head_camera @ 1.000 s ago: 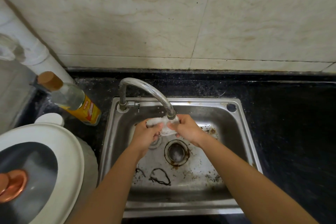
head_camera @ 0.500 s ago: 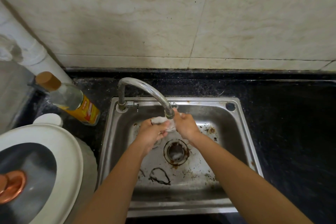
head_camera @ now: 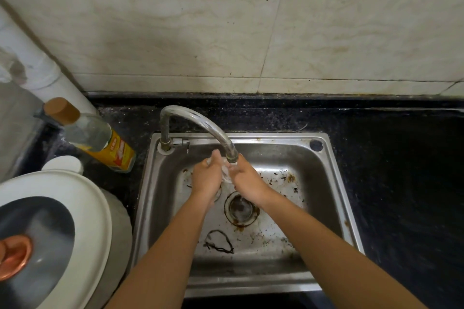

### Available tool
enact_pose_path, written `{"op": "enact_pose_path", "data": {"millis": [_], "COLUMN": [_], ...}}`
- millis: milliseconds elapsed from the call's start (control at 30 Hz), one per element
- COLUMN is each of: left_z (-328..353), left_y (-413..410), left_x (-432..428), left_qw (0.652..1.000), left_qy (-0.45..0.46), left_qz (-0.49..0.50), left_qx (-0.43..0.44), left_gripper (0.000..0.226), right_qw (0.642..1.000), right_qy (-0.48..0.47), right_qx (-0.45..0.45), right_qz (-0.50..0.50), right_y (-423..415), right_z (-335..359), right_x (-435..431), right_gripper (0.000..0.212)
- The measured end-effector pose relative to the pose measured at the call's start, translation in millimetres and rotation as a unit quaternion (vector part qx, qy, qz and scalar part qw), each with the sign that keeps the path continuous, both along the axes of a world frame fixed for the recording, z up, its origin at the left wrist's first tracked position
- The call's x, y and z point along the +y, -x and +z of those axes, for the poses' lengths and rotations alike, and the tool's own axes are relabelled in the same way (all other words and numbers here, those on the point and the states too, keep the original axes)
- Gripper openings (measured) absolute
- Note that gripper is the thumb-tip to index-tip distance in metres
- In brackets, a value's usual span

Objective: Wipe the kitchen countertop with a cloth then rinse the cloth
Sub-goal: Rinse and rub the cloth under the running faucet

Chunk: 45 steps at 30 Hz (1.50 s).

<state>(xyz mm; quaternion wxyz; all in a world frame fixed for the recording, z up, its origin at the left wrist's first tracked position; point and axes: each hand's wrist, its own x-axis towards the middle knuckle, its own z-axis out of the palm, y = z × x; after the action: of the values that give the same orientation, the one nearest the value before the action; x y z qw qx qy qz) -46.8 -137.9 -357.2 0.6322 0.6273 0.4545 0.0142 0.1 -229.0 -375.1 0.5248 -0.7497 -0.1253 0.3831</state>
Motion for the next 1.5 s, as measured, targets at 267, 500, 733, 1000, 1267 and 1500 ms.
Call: {"op": "enact_pose_path", "data": {"millis": [267,500,733,1000,1267,1500], "left_z": [-1,-2,-11,-16,-11,-14], "left_y": [-2,7,19,21,18,16], "left_x": [-3,-8,16,32,26,24], "left_qw": [0.993,0.994,0.987,0.992,0.965,0.974], "left_qy": [-0.103,-0.021,0.131,0.125,0.241,0.196], "left_qz": [-0.059,-0.096,-0.046,-0.011,0.028,0.032], "left_qx": [0.005,-0.047,-0.081,-0.024,-0.101,-0.105], "left_gripper": [0.045,0.030,0.021,0.017,0.026,0.020], "right_qw": [0.989,0.966,0.988,0.998,0.961,0.965], "right_qy": [0.092,0.157,0.049,-0.008,-0.111,-0.080], "right_qx": [-0.023,0.150,0.112,0.045,0.211,0.196], "right_qz": [-0.112,-0.141,-0.092,-0.039,-0.140,-0.157], "right_y": [1,-13,-21,-30,-23,-21], "right_z": [-4,12,3,19,11,-4], "right_x": [9,9,-14,-27,-38,-32], "right_gripper": [0.026,0.051,0.038,0.023,0.028,0.044]}}
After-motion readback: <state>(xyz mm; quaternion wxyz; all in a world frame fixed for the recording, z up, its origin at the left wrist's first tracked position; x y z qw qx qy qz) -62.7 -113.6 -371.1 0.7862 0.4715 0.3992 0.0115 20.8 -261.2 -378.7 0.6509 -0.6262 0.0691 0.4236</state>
